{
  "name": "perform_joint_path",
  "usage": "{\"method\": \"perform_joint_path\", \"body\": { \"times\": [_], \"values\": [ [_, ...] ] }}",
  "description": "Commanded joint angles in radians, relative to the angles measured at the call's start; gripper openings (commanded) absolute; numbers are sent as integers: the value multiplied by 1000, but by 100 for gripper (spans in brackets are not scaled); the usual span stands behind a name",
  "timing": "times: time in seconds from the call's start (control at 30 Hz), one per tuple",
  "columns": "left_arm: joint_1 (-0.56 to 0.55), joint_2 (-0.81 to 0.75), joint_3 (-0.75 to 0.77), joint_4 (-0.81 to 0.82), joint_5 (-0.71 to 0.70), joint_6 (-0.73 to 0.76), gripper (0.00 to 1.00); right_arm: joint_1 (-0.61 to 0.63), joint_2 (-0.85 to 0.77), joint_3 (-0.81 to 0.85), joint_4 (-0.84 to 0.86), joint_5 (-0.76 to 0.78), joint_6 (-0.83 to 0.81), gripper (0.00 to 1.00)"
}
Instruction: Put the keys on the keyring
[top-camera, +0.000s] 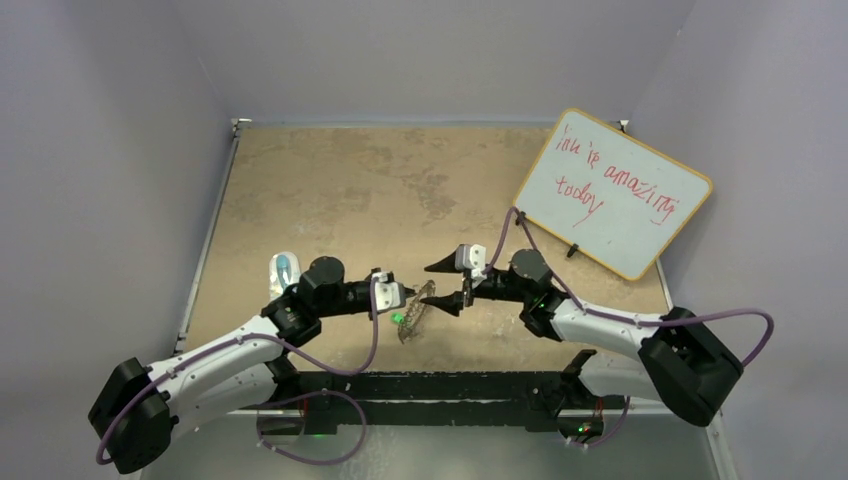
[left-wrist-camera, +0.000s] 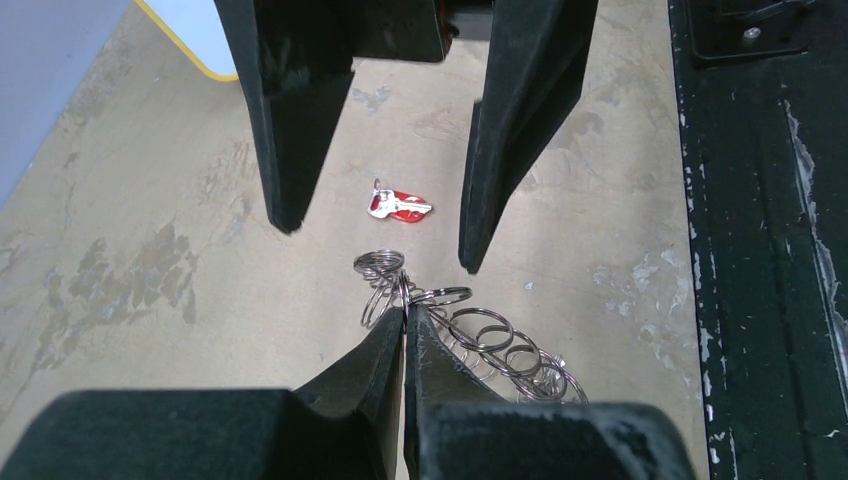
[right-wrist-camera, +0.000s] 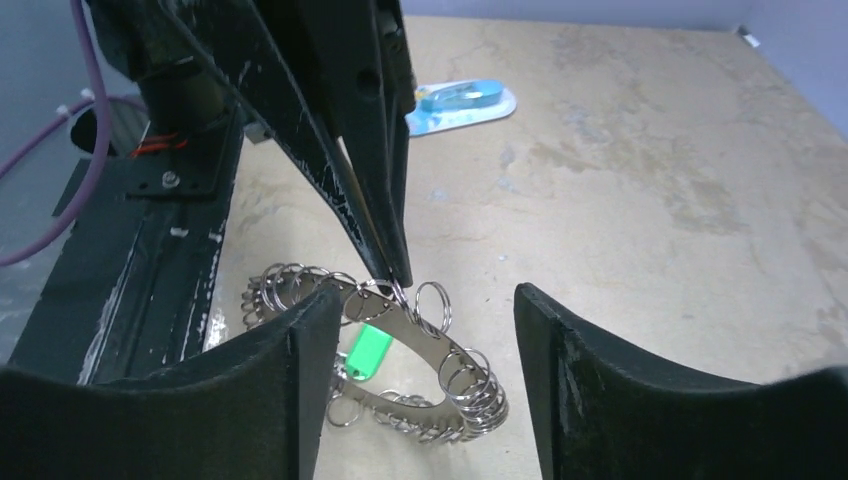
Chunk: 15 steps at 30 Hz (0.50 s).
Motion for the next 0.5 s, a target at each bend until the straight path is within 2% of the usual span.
{"method": "perform_joint_path", "body": {
  "times": [0.0,0.13,0.33,0.47],
  "values": [
    [-6,-3,21,-7,-27,50,0,3,-88,-30,51,130,-8,70],
    [-8,6,19,17,-34,61,0,-3,-137,-58,40,190,-8,75],
    [-13,19,23,74,-35,82,0,-10,-164,-72,6,228,-10,75],
    [-18,24,28,89,-34,95,0,-22,-174,-84,-34,412,114,77]
  ]
}}
